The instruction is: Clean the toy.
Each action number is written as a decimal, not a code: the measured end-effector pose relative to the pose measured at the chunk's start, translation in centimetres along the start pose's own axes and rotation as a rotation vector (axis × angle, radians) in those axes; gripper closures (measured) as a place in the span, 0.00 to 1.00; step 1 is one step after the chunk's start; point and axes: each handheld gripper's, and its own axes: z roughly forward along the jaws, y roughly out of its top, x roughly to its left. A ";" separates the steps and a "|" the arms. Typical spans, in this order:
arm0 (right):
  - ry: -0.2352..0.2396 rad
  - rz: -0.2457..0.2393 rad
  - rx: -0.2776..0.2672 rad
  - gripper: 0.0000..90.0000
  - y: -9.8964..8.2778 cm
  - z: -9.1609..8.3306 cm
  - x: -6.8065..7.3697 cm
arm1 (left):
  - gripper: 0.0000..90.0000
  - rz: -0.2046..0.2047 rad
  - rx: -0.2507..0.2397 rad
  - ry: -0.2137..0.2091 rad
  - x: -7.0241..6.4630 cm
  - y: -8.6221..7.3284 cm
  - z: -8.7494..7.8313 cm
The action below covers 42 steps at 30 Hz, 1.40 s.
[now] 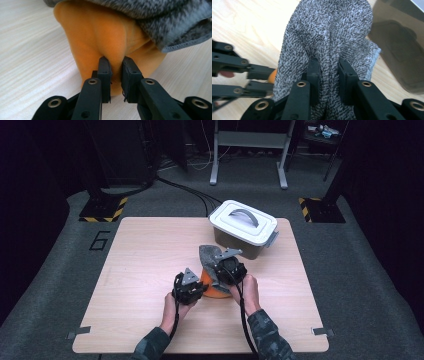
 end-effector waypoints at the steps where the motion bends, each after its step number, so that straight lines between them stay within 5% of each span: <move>1: -0.006 0.016 -0.002 0.82 0.0 -0.1 -0.3 | 0.88 -0.009 -0.004 -0.003 -0.1 0.0 0.0; 3: -0.045 0.014 0.015 0.82 -0.4 -0.3 -1.0 | 0.88 -0.019 -0.011 -0.010 -0.1 0.0 0.0; 6: -0.034 0.084 0.031 0.82 -1.3 -0.5 -2.7 | 0.88 -0.016 -0.015 -0.014 -0.2 0.0 0.0; 11: -0.028 0.093 0.034 0.82 -1.6 -1.0 -3.3 | 0.88 0.006 -0.006 -0.003 -0.3 0.1 0.0; 13: -0.017 0.085 0.007 0.82 -1.1 -1.7 -2.7 | 0.88 -0.005 -0.009 -0.009 -0.3 0.0 0.0; 14: 0.046 0.057 -0.035 0.81 -0.3 -2.2 -1.7 | 0.88 -0.006 -0.016 -0.006 -0.3 -0.1 0.0; 19: 0.032 -0.048 0.006 0.81 -0.3 -0.8 0.1 | 0.88 -0.030 -0.005 -0.011 0.0 -0.2 0.0; 30: 0.018 0.024 0.026 0.81 -1.5 -1.4 -2.3 | 0.89 -0.015 -0.003 -0.015 -0.1 0.0 0.0; 35: 0.076 0.029 -0.043 0.81 -0.2 -2.5 -0.3 | 0.89 -0.031 -0.005 -0.011 0.0 -0.2 0.0; 38: 0.057 -0.055 0.002 0.81 -0.1 -1.5 1.2 | 0.89 -0.051 -0.009 -0.011 0.1 -0.3 0.1; 40: 0.042 -0.080 0.010 0.81 -0.3 -1.1 1.1 | 0.90 -0.060 -0.017 -0.012 0.1 -0.3 0.2; 42: 0.060 -0.027 0.005 0.81 -0.9 -1.2 0.0 | 0.90 -0.068 -0.027 -0.009 -0.1 -0.4 0.1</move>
